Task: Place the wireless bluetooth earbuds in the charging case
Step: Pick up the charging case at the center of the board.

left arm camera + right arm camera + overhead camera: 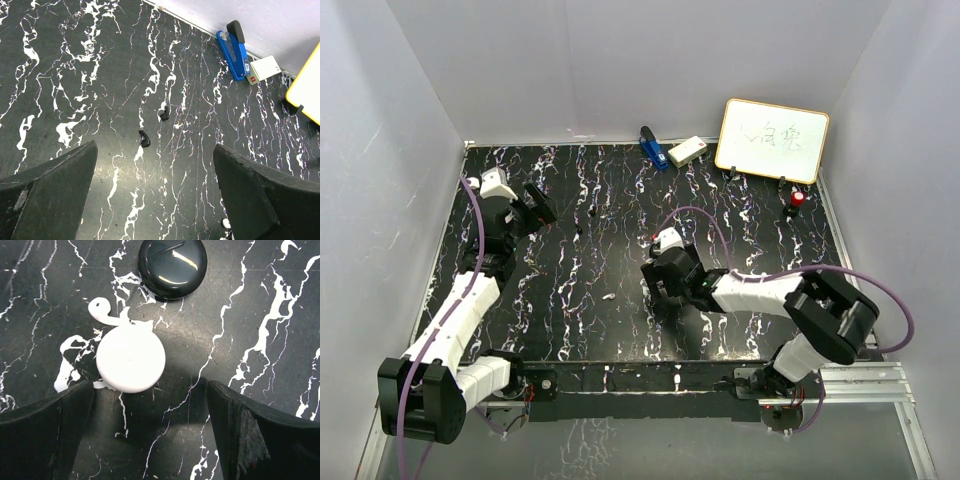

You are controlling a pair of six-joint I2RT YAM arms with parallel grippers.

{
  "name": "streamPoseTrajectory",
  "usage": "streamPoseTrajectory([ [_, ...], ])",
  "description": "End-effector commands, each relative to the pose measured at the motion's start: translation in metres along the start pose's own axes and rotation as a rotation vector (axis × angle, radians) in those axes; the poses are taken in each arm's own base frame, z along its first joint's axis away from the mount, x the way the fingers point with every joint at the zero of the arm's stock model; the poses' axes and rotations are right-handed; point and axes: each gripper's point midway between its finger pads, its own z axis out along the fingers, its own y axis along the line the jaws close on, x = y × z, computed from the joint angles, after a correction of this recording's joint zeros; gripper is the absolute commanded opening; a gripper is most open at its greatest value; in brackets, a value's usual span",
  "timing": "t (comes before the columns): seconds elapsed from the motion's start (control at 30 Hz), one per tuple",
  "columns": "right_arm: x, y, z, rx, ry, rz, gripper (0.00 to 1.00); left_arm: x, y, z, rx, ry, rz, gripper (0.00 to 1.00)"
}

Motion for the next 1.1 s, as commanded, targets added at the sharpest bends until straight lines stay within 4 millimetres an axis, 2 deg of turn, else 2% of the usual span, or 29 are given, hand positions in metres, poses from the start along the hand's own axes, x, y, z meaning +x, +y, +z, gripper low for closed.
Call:
streamPoseTrajectory([
  [0.0, -0.030, 0.004, 0.009, 0.033, -0.080, 0.005, 0.91, -0.015, -0.012, -0.003, 0.036, -0.024, 0.006, 0.99],
  [0.1, -0.029, 0.007, 0.014, 0.032, -0.073, -0.010, 0.86, -0.015, -0.012, -0.003, 0.035, -0.025, 0.006, 0.99],
  [0.4, -0.023, 0.010, 0.019, 0.027, -0.052, -0.024, 0.57, -0.013, -0.011, -0.001, 0.032, -0.021, 0.011, 0.99],
  [0.53, -0.021, 0.009, 0.016, 0.022, -0.051, -0.020, 0.32, -0.011, -0.014, 0.000, 0.052, -0.012, 0.011, 0.99],
  [0.67, -0.029, 0.009, 0.010, 0.008, -0.085, -0.028, 0.21, -0.004, -0.031, -0.001, 0.147, 0.036, 0.014, 0.94],
  [0.8, -0.055, 0.021, -0.011, -0.101, -0.214, -0.059, 0.15, 0.023, -0.061, -0.007, 0.339, 0.149, -0.053, 0.88],
  [0.9, -0.077, 0.030, -0.030, -0.185, -0.333, -0.084, 0.10, 0.047, -0.087, -0.020, 0.502, 0.223, -0.125, 0.84],
  [1.07, -0.096, 0.046, -0.049, -0.296, -0.434, -0.134, 0.07, 0.084, -0.109, -0.040, 0.600, 0.290, -0.141, 0.81],
])
